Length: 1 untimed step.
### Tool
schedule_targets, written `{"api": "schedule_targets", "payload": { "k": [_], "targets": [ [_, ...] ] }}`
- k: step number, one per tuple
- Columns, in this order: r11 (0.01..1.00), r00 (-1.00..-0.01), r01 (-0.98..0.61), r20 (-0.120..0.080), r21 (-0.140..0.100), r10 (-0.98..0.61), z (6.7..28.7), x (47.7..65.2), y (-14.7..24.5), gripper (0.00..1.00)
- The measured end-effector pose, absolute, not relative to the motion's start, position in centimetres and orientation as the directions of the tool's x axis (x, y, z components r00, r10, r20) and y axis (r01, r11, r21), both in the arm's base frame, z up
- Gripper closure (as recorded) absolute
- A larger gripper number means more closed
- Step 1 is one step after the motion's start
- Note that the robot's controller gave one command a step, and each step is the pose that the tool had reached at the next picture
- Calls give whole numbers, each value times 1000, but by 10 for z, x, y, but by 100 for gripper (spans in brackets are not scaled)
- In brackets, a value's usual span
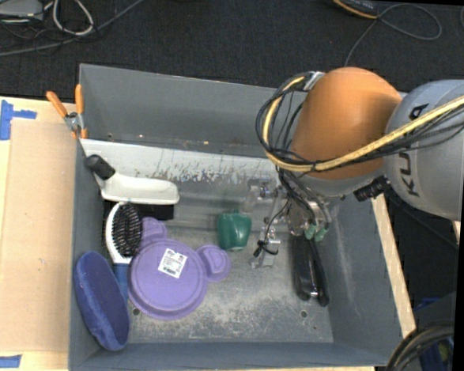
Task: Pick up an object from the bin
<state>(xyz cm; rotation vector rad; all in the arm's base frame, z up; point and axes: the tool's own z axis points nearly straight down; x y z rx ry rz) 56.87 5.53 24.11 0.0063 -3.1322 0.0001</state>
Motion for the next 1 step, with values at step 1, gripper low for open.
{"api": "schedule_targets", "payload": {
  "k": [1],
  "targets": [
    [1000, -1000, -2, 1, 1, -2, 246, 570, 55, 0]
  ]
}}
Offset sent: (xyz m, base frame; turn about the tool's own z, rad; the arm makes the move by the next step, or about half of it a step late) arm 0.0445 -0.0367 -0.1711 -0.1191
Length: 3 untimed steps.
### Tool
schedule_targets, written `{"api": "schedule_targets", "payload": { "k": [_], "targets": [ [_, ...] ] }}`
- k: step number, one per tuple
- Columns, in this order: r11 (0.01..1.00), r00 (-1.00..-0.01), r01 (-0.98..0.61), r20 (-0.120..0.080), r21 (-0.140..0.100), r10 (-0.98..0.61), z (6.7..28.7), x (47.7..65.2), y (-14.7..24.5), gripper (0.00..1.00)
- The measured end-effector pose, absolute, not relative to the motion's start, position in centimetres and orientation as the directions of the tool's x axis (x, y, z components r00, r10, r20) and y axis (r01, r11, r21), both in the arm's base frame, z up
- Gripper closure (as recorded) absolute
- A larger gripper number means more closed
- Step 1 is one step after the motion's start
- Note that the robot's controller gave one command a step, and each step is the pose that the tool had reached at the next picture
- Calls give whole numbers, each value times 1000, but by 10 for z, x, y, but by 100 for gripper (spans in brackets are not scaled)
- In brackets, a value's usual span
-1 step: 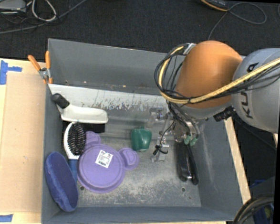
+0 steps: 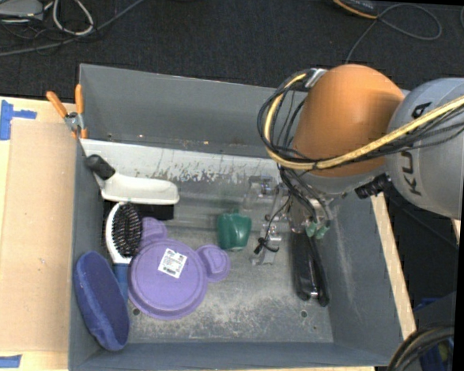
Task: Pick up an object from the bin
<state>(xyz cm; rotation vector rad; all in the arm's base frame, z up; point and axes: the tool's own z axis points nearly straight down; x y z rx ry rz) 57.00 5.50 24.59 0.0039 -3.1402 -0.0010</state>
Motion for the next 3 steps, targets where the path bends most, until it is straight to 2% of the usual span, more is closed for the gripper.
{"api": "schedule_targets", "payload": {
  "k": [1, 2, 3],
  "targets": [
    [998, -998, -56, -2, 0, -56, 169, 590, 39, 0],
    [995, -995, 103, 0, 2, 103, 150, 602, 30, 0],
    [1000, -1000, -14, 0, 0, -14, 122, 621, 25, 0]
  ]
}}
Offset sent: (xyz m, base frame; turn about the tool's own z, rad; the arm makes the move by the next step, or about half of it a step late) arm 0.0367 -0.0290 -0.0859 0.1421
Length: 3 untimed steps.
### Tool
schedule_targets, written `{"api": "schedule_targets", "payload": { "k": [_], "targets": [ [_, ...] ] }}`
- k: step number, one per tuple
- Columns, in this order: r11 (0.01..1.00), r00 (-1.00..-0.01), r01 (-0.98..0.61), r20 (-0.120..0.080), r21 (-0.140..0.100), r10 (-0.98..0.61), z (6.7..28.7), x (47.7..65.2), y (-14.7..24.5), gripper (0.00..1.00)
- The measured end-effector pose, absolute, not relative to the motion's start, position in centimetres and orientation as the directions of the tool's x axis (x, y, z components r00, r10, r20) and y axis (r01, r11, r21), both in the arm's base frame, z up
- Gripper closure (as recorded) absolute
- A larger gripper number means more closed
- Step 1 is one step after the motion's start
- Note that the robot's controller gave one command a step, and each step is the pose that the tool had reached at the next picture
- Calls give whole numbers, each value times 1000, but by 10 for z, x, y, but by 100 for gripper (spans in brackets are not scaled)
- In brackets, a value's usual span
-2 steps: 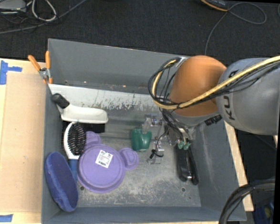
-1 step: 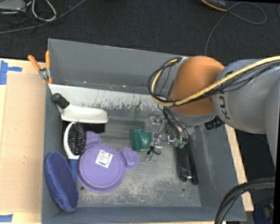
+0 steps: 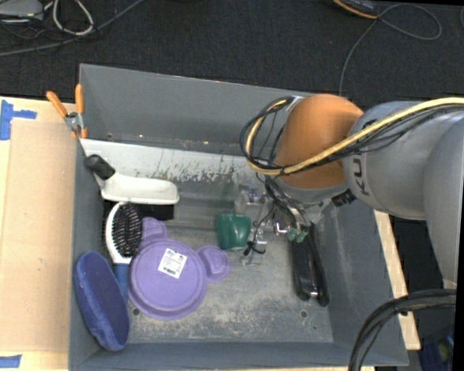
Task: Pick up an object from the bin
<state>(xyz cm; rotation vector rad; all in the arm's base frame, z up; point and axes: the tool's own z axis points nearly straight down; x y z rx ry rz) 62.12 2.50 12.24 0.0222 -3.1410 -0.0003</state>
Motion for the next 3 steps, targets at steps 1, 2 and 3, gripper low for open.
{"api": "schedule_targets", "payload": {
  "k": [1, 2, 3],
  "targets": [
    [984, -984, 177, -19, 6, 177, 88, 622, 29, 0],
    [989, -989, 149, 2, 0, 149, 70, 616, 26, 100],
    [989, -989, 149, 2, 0, 149, 70, 616, 26, 100]
  ]
}}
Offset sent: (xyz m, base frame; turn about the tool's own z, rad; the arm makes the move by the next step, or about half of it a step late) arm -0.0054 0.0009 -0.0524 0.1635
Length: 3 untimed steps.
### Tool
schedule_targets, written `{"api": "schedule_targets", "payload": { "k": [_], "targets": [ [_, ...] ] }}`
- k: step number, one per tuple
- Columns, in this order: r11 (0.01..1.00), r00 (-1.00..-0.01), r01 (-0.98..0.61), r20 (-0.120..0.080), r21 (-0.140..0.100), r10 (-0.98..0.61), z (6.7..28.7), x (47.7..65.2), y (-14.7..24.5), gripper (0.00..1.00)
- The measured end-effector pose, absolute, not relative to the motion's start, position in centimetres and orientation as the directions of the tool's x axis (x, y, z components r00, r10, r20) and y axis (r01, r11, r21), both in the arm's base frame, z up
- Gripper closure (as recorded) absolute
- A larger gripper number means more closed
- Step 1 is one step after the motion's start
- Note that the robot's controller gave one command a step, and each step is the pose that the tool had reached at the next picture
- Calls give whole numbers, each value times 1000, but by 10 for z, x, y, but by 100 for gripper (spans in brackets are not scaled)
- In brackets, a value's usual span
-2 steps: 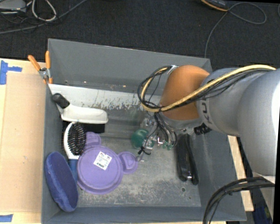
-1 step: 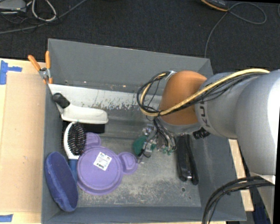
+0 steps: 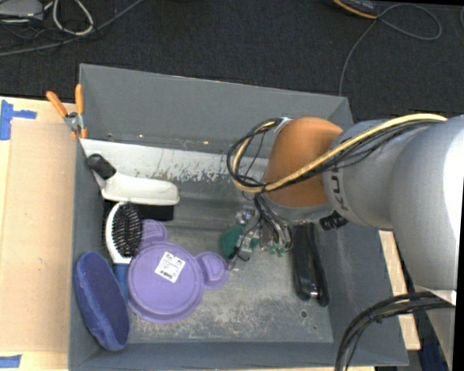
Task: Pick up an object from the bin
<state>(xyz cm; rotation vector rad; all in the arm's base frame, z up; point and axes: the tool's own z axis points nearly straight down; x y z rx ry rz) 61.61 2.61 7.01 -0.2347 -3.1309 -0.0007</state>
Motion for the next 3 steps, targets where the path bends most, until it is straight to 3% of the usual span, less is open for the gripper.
{"api": "schedule_targets", "payload": {
  "k": [1, 2, 3],
  "targets": [
    [989, -989, 149, 2, 0, 149, 70, 616, 26, 100],
    [989, -989, 150, 13, -1, 150, 98, 613, 26, 100],
    [989, -989, 149, 5, 0, 149, 138, 615, 26, 100]
  ]
}}
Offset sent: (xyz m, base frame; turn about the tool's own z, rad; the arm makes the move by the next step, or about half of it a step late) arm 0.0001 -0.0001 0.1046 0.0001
